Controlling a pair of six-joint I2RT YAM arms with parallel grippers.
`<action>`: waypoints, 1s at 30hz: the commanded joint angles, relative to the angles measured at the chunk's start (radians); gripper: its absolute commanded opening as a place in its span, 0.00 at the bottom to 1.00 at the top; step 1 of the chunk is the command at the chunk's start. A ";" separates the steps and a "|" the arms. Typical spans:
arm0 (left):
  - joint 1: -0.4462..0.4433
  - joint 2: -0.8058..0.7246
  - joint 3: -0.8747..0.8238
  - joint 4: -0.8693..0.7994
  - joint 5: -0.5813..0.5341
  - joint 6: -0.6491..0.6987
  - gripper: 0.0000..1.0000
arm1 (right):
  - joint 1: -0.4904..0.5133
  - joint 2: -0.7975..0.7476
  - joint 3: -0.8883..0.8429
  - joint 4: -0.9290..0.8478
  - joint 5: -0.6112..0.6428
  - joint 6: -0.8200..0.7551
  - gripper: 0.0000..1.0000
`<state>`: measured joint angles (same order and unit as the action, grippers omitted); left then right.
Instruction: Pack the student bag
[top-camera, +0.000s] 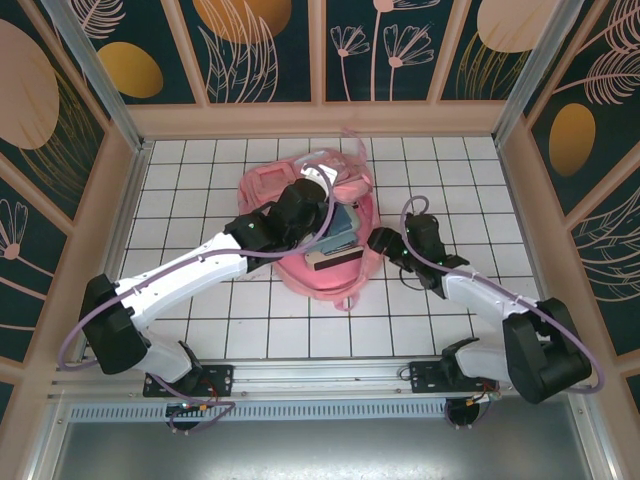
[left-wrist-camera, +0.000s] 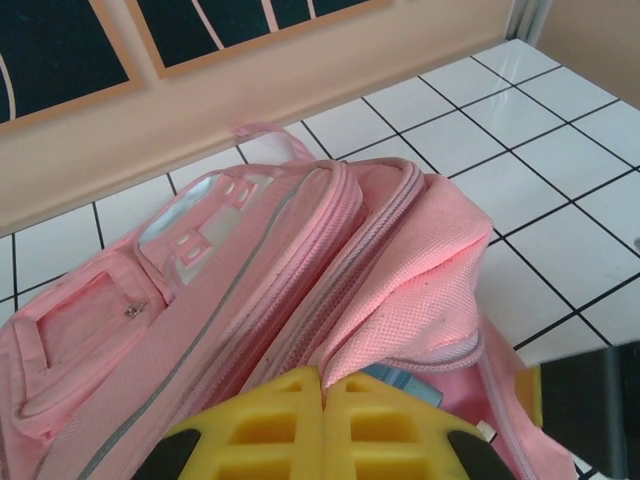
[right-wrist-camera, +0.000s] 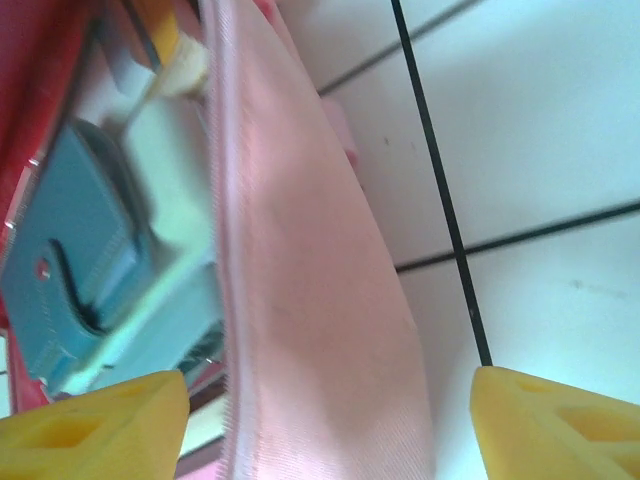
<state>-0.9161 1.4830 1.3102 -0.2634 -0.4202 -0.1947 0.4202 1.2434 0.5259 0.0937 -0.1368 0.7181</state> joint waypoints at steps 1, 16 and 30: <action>0.029 -0.053 -0.015 0.020 -0.079 -0.011 0.00 | 0.030 0.030 -0.031 0.093 -0.067 0.001 0.66; 0.053 -0.122 -0.116 0.053 0.068 -0.042 0.00 | 0.157 0.108 0.020 0.096 0.041 0.024 0.40; 0.136 -0.230 -0.297 0.106 0.155 -0.244 0.54 | 0.108 0.047 0.027 0.032 0.082 0.009 0.45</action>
<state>-0.8223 1.3212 1.0466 -0.2131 -0.2657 -0.3477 0.5549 1.3331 0.5224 0.1608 -0.0944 0.7414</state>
